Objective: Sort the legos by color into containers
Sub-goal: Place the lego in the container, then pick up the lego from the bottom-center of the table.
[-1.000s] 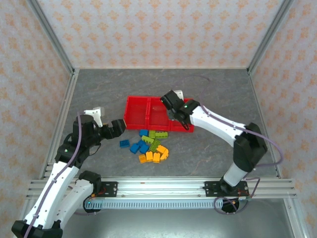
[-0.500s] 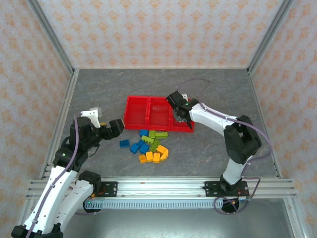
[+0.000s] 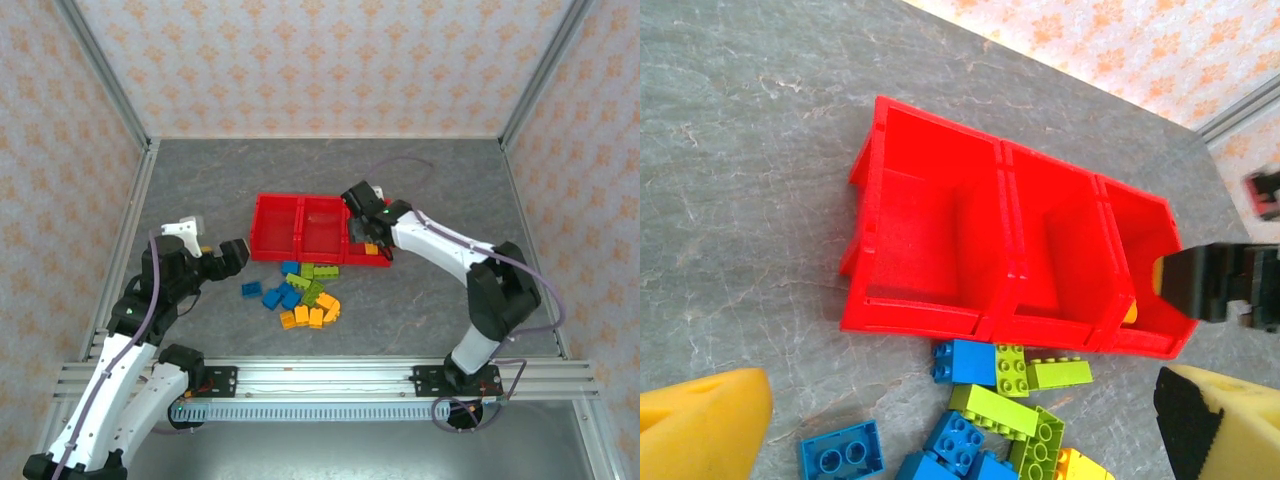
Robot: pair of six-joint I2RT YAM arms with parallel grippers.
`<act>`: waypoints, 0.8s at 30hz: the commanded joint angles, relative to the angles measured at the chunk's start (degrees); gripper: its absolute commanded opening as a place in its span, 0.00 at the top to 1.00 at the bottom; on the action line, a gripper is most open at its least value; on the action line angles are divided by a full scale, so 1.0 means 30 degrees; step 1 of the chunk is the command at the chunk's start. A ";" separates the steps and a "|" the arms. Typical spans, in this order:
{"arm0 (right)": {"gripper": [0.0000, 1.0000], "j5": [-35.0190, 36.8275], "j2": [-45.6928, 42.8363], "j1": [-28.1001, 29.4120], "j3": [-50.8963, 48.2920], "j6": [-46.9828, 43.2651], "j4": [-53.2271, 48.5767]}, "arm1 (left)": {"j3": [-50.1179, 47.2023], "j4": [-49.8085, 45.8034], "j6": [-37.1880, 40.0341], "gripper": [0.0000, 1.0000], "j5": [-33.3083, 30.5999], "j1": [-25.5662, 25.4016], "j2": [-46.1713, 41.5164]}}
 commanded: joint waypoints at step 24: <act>0.24 -0.4935 -0.3919 0.5571 -0.4948 0.3634 0.1223 | -0.0746 0.1354 0.0182 0.01 0.1839 -0.0111 -0.0320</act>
